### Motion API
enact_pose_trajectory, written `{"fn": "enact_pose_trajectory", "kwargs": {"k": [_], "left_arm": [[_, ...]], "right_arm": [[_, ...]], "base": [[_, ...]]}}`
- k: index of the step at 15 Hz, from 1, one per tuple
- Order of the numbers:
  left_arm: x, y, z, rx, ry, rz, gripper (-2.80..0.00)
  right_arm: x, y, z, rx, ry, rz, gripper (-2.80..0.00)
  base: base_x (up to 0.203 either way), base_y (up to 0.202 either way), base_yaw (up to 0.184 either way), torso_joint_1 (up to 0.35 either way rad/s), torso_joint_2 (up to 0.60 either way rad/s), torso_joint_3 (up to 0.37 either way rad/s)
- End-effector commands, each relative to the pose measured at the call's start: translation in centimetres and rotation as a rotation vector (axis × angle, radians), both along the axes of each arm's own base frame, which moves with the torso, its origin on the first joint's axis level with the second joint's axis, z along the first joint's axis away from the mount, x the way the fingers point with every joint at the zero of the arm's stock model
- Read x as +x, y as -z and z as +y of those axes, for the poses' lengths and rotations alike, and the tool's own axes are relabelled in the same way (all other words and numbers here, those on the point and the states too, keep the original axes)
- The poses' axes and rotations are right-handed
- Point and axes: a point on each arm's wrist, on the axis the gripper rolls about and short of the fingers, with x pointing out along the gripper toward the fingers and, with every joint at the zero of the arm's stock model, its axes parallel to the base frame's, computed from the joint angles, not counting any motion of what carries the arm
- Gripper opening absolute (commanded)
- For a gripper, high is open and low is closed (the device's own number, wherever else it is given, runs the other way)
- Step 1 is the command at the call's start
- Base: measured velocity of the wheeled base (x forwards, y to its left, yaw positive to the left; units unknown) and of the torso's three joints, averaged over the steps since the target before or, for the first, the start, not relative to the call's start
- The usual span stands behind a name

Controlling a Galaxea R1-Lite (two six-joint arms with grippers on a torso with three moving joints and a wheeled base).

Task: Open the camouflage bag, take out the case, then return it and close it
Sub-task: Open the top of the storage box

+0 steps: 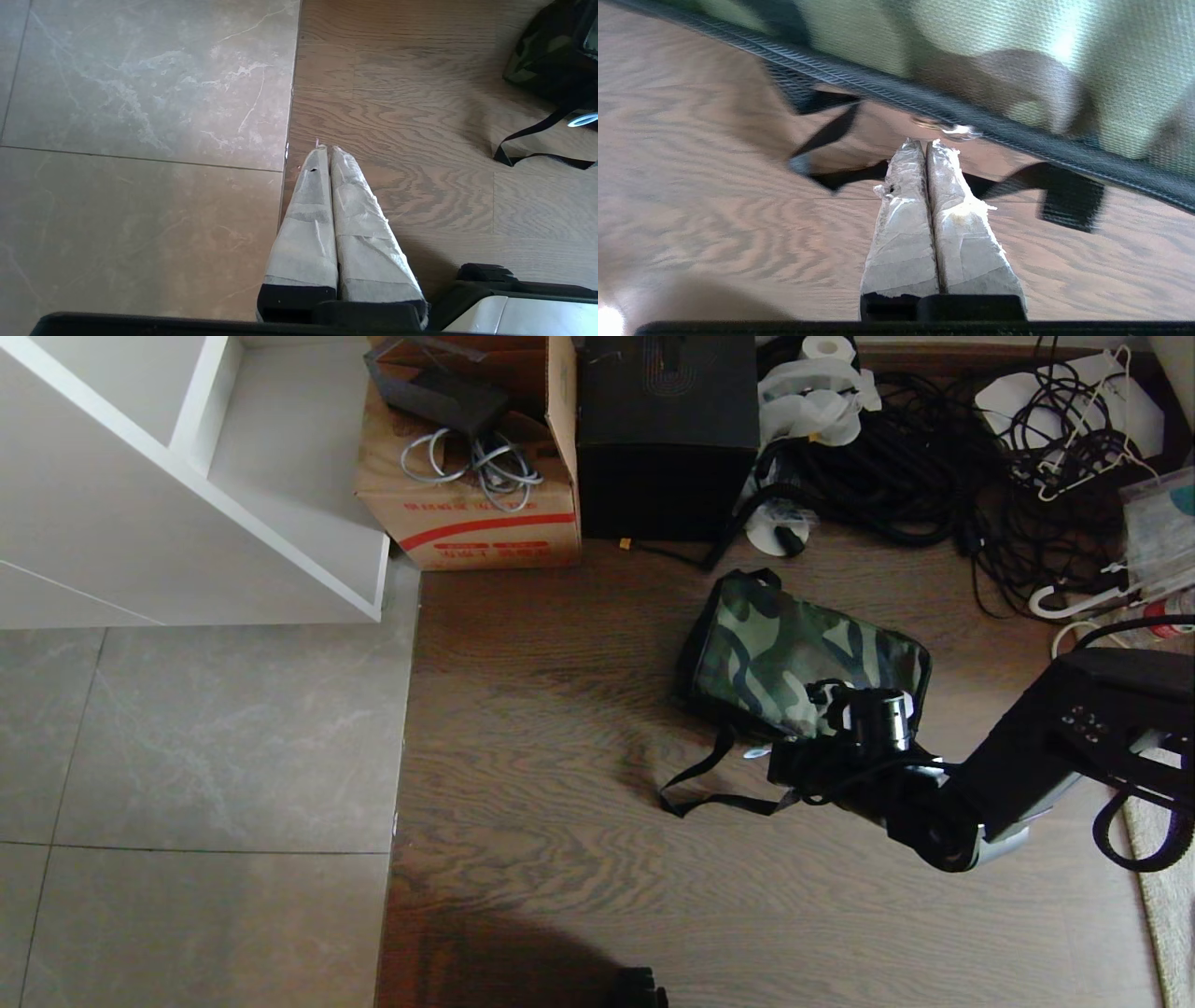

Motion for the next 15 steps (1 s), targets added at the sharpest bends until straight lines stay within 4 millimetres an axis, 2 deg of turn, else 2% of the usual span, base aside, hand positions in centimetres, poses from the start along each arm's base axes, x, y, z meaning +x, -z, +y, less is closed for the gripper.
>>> {"fn": "enact_pose_trajectory", "kwargs": {"k": [1,6,9,15], "left_arm": [[0.1,0.2,0.0,-0.001,-0.001,0.009,-2.8],[0.1,0.2,0.0,-0.001,-0.002,0.008,-2.8],[0.1,0.2,0.0,-0.001,-0.001,0.008,-2.8],[0.1,0.2,0.0,-0.001,-0.002,0.008,-2.8]], "right_arm": [[-0.4,0.3,1.4,0.021,-0.037,-0.019,-2.8],[-1.6,2.8,1.8,-0.013,-0.053,-0.027,-2.8],[-1.7,3.4,0.2,-0.121,-0.056,0.008,-2.8],[-0.3,2.9,-3.2,-0.233,-0.024,-0.016,-2.8]], "base": [[0.0,0.0,0.0,0.0,0.0,0.0],[0.0,0.0,0.0,0.0,0.0,0.0],[0.0,0.0,0.0,0.0,0.0,0.0],[0.0,0.0,0.0,0.0,0.0,0.0]]}}
